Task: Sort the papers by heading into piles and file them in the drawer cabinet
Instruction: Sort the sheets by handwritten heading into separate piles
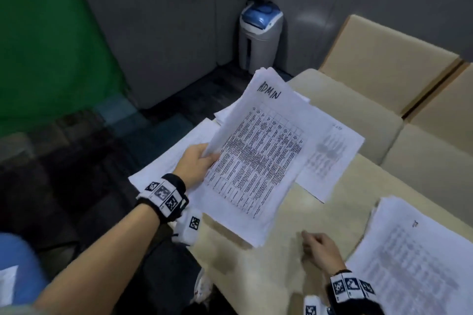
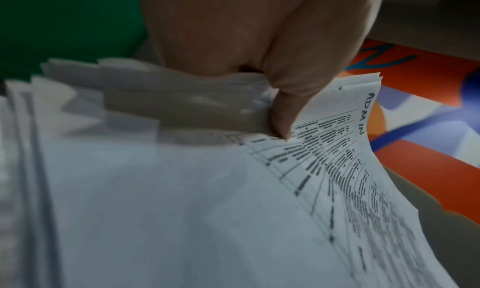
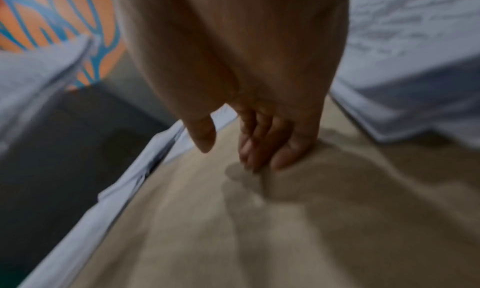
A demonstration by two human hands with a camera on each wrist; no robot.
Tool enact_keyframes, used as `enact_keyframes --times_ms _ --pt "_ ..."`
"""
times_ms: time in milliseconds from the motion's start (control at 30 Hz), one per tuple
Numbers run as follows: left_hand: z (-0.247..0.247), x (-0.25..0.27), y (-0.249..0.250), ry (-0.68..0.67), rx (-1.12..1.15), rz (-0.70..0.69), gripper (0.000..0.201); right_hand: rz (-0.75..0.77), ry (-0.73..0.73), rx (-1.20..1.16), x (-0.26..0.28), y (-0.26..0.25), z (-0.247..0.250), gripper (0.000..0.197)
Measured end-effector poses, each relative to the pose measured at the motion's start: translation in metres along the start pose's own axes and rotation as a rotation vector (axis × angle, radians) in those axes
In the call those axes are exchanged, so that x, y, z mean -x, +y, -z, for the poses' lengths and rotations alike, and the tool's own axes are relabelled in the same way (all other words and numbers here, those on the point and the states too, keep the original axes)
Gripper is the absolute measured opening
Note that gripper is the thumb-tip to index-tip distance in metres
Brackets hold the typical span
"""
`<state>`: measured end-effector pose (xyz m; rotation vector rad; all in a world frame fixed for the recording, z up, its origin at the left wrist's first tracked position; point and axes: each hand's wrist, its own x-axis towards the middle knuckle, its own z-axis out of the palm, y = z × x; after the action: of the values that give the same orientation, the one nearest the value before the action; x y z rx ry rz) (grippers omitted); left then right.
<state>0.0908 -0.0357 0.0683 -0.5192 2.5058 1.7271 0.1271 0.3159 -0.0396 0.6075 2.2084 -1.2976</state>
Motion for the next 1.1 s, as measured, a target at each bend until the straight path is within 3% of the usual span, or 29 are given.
enact_keyframes --times_ms 67,100,267,533,733,867,1000,1100 --pt "0.036 -0.024 -0.004 0.039 -0.008 -0.002 0.03 -0.033 0.096 0.2 -0.007 -0.006 -0.016 0.038" --pt "0.05 -0.038 -0.004 0.042 0.0 -0.004 0.03 -0.04 0.136 0.264 -0.007 -0.012 -0.02 0.035" --pt "0.079 -0.118 0.013 0.024 0.082 -0.018 0.024 0.003 0.051 0.474 -0.017 -0.037 -0.026 0.045" --pt "0.036 -0.23 0.03 -0.036 0.059 -0.064 0.013 -0.093 -0.118 0.59 -0.031 -0.048 -0.02 0.041" --pt "-0.018 -0.314 0.022 -0.121 -0.271 0.029 0.023 -0.153 -0.093 0.522 -0.041 -0.035 -0.021 0.059" --pt "-0.045 -0.329 0.009 -0.016 -0.782 0.118 0.055 -0.165 -0.124 0.511 -0.035 -0.048 -0.023 0.048" --pt "-0.066 -0.306 0.013 0.2 -0.87 -0.037 0.055 -0.19 -0.134 0.551 -0.031 -0.052 -0.023 0.041" --pt "-0.079 -0.282 0.028 0.142 -0.835 -0.149 0.045 -0.164 -0.109 0.546 -0.027 -0.053 -0.023 0.039"
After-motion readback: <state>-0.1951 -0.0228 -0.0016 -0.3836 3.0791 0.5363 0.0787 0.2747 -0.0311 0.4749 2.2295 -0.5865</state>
